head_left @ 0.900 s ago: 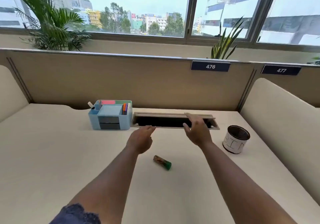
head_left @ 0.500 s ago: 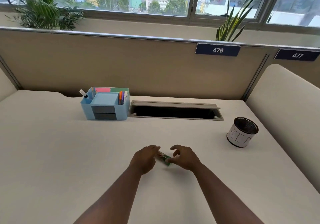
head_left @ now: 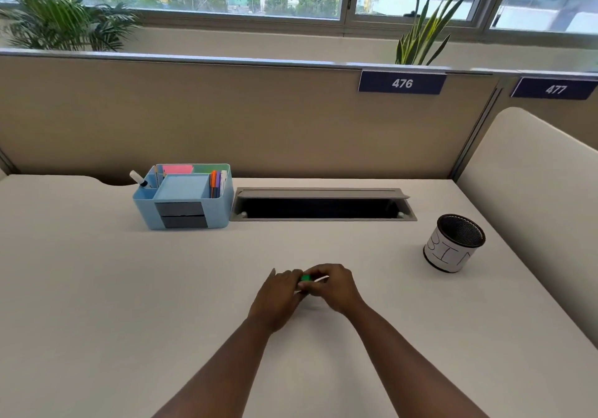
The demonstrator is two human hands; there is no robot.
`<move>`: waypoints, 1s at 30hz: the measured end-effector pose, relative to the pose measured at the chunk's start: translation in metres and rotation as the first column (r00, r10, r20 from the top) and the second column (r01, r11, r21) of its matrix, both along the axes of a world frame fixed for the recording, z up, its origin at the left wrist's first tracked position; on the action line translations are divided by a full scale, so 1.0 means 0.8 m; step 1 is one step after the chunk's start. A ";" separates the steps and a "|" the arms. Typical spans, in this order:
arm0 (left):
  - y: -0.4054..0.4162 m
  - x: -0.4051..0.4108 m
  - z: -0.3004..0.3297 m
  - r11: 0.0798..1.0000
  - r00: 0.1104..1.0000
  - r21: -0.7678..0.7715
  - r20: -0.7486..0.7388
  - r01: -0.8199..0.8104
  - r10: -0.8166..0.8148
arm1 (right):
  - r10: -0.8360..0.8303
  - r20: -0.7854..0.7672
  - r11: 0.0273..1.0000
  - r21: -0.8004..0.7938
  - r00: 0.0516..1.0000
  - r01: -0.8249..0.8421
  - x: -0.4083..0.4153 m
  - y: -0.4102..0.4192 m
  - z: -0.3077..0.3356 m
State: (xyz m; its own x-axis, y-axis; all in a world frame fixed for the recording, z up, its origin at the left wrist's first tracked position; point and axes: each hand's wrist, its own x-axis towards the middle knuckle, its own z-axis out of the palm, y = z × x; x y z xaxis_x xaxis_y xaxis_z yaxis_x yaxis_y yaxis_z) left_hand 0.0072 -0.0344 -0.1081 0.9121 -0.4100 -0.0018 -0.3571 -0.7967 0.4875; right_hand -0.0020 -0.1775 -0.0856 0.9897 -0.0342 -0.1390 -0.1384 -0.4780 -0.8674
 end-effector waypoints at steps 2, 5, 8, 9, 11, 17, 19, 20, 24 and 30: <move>-0.005 0.000 0.004 0.998 1.000 -0.063 0.006 -0.027 0.028 | 0.003 -0.004 0.999 0.045 1.000 -0.002 0.005 0.000 0.006; -0.004 0.000 0.007 0.998 0.998 -0.066 0.062 -0.015 0.019 | 0.047 -0.023 0.995 0.089 0.999 -0.045 0.009 -0.004 0.012; -0.002 0.001 0.013 0.997 0.997 -0.075 0.075 0.011 -0.005 | 0.059 -0.040 0.988 0.143 0.997 -0.053 0.013 -0.009 0.013; -0.002 0.001 0.015 0.997 0.997 -0.071 0.070 0.017 -0.012 | 0.062 -0.045 0.987 0.152 0.997 -0.054 0.013 -0.010 0.014; -0.003 0.002 0.019 0.998 0.998 -0.063 0.065 0.025 -0.021 | 0.073 -0.049 0.985 0.158 0.996 -0.064 0.013 -0.014 0.015; -0.007 0.002 0.021 0.999 0.997 -0.040 0.080 0.011 -0.008 | 0.099 -0.048 0.982 0.167 0.994 -0.090 0.011 -0.025 0.023; -0.008 0.003 0.021 0.999 0.998 -0.050 0.065 0.000 0.003 | 0.101 -0.054 0.980 0.179 0.993 -0.090 0.009 -0.028 0.027; -0.009 0.003 0.021 0.998 0.999 -0.065 0.050 0.001 0.002 | 0.098 -0.058 0.977 0.198 0.993 -0.085 0.008 -0.031 0.028; -0.009 0.004 0.021 0.984 0.999 -0.177 -0.037 -0.025 0.018 | 0.049 -0.079 0.938 0.345 0.996 -0.019 0.003 -0.046 0.024; -0.007 0.009 0.012 0.939 0.992 -0.325 -0.090 -0.112 0.088 | -0.062 -0.093 0.976 0.202 0.994 0.080 -0.010 -0.069 -0.005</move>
